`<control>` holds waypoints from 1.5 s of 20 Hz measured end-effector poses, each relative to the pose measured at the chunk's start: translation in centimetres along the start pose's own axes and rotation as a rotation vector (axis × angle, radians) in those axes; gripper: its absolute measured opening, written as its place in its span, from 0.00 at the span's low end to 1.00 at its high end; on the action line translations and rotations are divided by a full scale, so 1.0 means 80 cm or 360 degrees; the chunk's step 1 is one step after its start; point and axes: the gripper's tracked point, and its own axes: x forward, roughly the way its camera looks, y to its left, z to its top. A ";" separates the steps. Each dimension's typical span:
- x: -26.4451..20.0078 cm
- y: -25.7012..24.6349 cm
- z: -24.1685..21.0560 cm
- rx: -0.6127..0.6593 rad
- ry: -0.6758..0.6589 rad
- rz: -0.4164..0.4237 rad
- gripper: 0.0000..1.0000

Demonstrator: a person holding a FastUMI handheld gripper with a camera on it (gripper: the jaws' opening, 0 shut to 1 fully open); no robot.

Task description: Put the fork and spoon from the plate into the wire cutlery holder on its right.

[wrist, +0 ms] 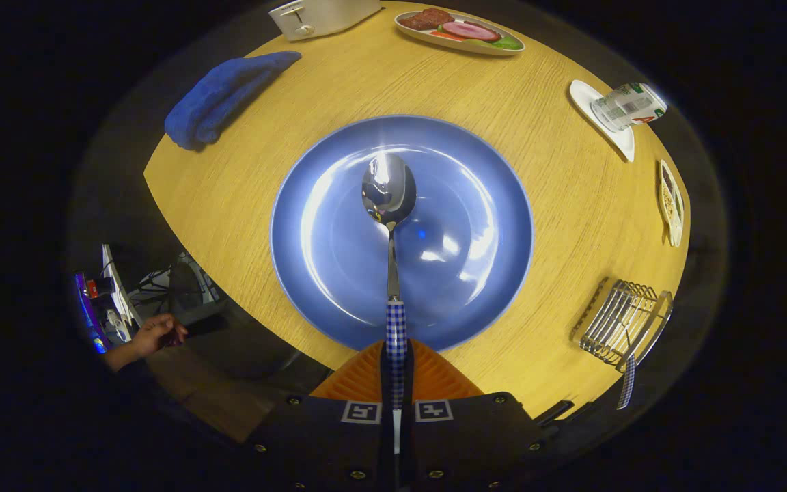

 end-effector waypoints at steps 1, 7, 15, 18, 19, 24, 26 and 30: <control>-0.006 -0.006 -0.002 0.0003 0.0003 -0.0006 0.04; -0.041 -0.047 -0.021 -0.0051 0.0044 -0.0074 0.04; -0.073 -0.076 -0.044 -0.0071 0.0067 -0.0111 0.04; -0.085 -0.083 -0.050 -0.0104 0.0070 -0.0123 0.04; -0.092 -0.086 -0.053 -0.0114 0.0072 -0.0121 0.03; -0.133 -0.132 -0.071 -0.0150 0.0089 -0.0234 0.04; -0.146 -0.152 -0.079 -0.0160 0.0104 -0.0279 0.04; -0.170 -0.181 -0.110 -0.0227 0.0168 -0.0308 0.04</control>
